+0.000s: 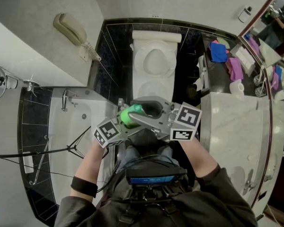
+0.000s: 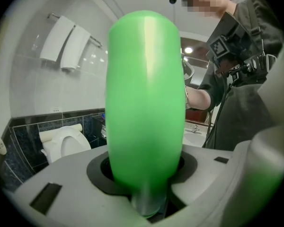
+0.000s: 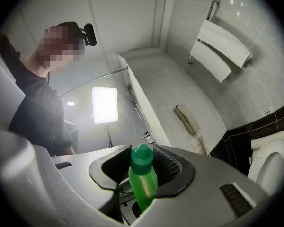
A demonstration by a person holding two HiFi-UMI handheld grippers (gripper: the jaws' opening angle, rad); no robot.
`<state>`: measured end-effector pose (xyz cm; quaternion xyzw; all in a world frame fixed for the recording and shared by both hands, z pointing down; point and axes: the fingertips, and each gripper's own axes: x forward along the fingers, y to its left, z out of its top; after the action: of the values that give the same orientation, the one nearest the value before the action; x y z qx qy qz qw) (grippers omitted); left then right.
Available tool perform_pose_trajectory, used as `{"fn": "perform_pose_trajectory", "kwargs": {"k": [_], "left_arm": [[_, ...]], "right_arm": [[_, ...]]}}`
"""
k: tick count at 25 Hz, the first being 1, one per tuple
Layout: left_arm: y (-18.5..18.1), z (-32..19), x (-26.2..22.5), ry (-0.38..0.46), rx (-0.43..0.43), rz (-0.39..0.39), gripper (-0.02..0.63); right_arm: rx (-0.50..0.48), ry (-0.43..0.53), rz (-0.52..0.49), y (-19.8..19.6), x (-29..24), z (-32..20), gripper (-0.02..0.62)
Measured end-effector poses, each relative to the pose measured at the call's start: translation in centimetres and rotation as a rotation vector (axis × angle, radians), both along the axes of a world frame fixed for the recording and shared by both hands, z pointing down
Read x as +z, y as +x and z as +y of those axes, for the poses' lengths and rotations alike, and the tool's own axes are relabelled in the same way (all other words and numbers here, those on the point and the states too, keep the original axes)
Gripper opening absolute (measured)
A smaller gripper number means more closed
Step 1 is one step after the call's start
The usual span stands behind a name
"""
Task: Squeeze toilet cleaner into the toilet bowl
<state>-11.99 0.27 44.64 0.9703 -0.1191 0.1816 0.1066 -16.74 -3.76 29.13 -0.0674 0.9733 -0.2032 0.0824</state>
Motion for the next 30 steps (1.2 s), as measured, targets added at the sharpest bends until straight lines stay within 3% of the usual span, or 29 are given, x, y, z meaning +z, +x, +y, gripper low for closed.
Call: {"fn": "perform_pose_trajectory", "kwargs": {"k": [9,13,20,23,26,30], "left_arm": [[0.5,0.9,0.4,-0.033,0.057,0.013,0.192],[0.8,2.3,-0.2,-0.083,0.144,0.049,0.192],[1.1,5.2,-1.7,-0.122,0.302,0.084,0.192],[1.4,5.1,-2.1,-0.114,0.288,0.078,0.192],[1.3,4.2,-1.4,-0.074,0.239,0.081,0.192],[0.8,1.7,-1.1,-0.006,0.077,0.033,0.192]], "right_arm": [[-0.003,0.04,-0.001,0.8,0.1,0.5,0.156],[-0.025,0.142,0.013,0.7,-0.5,1.1,0.156],[-0.195,0.38,0.002,0.9,-2.2,4.7,0.156],[-0.217,0.399,0.021,1.1,-2.0,4.8,0.158],[-0.186,0.342,0.024,1.0,-1.8,4.2,0.173],[-0.095,0.215,0.007,0.7,-1.8,2.6,0.309]]}}
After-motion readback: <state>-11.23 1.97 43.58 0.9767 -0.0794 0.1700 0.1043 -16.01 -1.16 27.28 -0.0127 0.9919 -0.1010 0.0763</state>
